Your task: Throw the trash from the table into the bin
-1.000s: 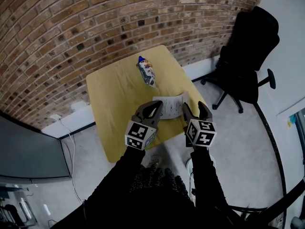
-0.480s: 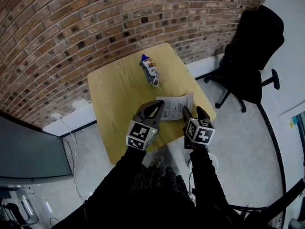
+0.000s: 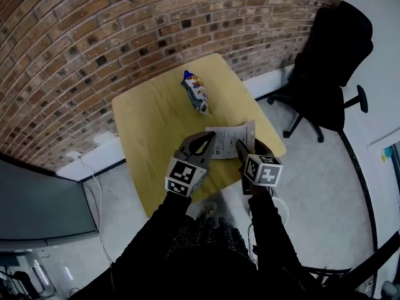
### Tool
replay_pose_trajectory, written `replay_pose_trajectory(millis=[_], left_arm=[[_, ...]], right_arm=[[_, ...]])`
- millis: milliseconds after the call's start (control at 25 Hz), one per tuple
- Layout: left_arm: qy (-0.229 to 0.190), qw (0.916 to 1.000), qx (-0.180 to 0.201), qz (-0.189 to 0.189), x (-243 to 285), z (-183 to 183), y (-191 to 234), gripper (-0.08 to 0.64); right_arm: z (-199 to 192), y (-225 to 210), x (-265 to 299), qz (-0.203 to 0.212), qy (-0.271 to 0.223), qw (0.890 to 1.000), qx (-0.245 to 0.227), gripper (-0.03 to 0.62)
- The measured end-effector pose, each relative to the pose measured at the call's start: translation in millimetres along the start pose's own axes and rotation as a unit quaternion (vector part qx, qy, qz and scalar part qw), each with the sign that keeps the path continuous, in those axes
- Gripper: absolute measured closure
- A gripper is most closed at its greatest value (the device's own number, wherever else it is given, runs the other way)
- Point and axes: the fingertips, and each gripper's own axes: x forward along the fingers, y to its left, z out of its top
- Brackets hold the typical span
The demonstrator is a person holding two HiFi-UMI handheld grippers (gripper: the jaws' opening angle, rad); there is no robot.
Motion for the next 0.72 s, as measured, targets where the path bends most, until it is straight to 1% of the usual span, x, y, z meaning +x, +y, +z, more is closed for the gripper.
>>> replay_pose_trajectory(millis=[40,120,200,480,640,720], left_arm=[[-0.001,1.0000,-0.002,-0.002,1.1,-0.6,0.3,0.554],[-0.001,1.0000,-0.005,-0.005,2.8,-1.5,1.1,0.554],[0.002,1.0000,-0.006,-0.006,3.6,-1.7,2.5,0.554],[0.003,0.9999,-0.006,-0.008,7.1,-4.7,4.6,0.554],[0.007,0.9999,-0.011,-0.010,10.9,-4.9,2.9,0.554],[0.006,0.9998,-0.012,-0.015,13.5,-4.5,0.1,0.554]], right_arm=[[0.0,-0.4,0.2,-0.001,0.003,1.000,-0.004,0.354],[-1.1,-3.1,0.0,-0.009,0.009,1.000,-0.015,0.432],[-1.4,-4.4,0.6,-0.014,0.011,1.000,-0.025,0.479],[-0.6,-6.1,1.8,-0.014,0.011,0.999,-0.032,0.551],[0.1,-4.4,0.5,-0.003,0.019,1.000,-0.002,0.575],[3.3,-3.9,-2.1,-0.001,0.019,1.000,0.000,0.577]])
